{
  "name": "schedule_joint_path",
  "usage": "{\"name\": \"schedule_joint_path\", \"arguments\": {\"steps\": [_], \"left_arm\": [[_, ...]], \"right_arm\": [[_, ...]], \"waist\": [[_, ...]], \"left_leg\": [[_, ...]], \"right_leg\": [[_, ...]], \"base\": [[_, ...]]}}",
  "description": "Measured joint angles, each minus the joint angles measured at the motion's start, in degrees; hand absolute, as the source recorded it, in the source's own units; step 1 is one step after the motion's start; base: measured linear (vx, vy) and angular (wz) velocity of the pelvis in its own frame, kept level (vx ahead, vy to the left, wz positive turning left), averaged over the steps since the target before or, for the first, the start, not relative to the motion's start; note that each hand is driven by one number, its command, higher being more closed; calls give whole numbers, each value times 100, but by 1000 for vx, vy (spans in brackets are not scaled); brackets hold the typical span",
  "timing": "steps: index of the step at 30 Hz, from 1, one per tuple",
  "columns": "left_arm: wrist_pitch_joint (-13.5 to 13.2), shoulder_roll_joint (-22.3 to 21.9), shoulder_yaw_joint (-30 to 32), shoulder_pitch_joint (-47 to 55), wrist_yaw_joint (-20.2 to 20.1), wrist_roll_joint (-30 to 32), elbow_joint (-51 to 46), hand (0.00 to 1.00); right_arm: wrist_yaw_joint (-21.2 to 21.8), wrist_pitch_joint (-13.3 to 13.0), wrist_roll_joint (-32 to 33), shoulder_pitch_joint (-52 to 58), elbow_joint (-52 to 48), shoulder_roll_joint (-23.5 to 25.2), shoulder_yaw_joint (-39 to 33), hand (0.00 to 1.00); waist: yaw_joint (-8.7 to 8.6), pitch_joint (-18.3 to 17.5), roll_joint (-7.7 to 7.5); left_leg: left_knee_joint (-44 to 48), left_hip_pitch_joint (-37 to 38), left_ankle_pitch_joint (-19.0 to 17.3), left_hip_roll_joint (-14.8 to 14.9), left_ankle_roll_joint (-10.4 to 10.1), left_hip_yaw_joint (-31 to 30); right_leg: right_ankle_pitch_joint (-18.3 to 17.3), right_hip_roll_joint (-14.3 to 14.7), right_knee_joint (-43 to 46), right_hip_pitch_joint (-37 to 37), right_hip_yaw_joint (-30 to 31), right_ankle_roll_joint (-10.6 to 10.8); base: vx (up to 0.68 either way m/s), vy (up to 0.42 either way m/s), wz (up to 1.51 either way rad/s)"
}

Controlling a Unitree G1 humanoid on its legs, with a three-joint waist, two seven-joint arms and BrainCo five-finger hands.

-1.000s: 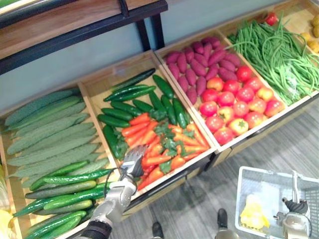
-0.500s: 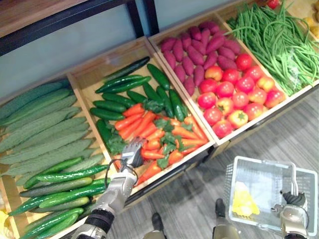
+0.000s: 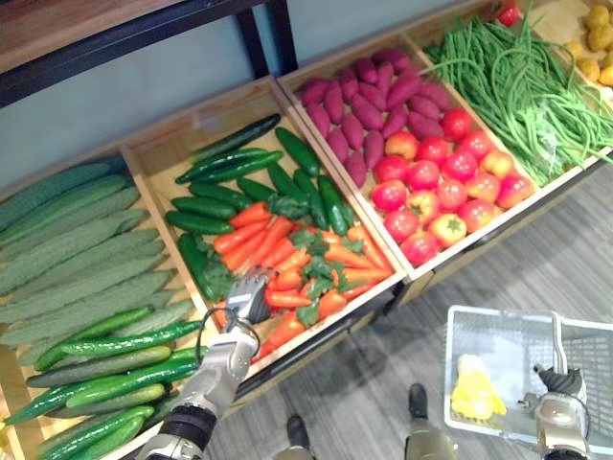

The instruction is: Pick vegetable in the basket

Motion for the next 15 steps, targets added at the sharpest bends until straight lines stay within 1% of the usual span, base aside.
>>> {"name": "schedule_joint_path", "arguments": {"steps": [4,7,11,15], "left_arm": [[9,4,312,268,-149,-15,-410,100],[-3,19,520,385,-179,-50,-816,100],[-17,257,629,530,-206,-59,-1223,100],[-31,315,781,707,-246,-64,-1539,100]], "right_arm": [[4,8,-11,96,-23,11,-2,100],[4,11,-21,189,-23,14,-4,100],[12,15,-47,254,-23,54,-3,100],[28,13,-46,263,-26,66,-4,100]], "waist": [[0,5,-8],[5,4,-5],[22,-16,5],[70,-36,33]], "left_leg": [[5,1,2,1,2,-69],[9,40,4,0,5,-160],[18,140,5,-10,6,-229],[59,144,13,-17,17,-258]], "right_leg": [[0,-2,-6,44,-50,0],[-1,-15,-20,166,-163,0],[-1,-35,-19,320,-233,-1],[-1,-47,-18,359,-248,-2]], "base": [[3,-10,6],[18,-5,16],[2,2,9],[-22,-3,3]]}}
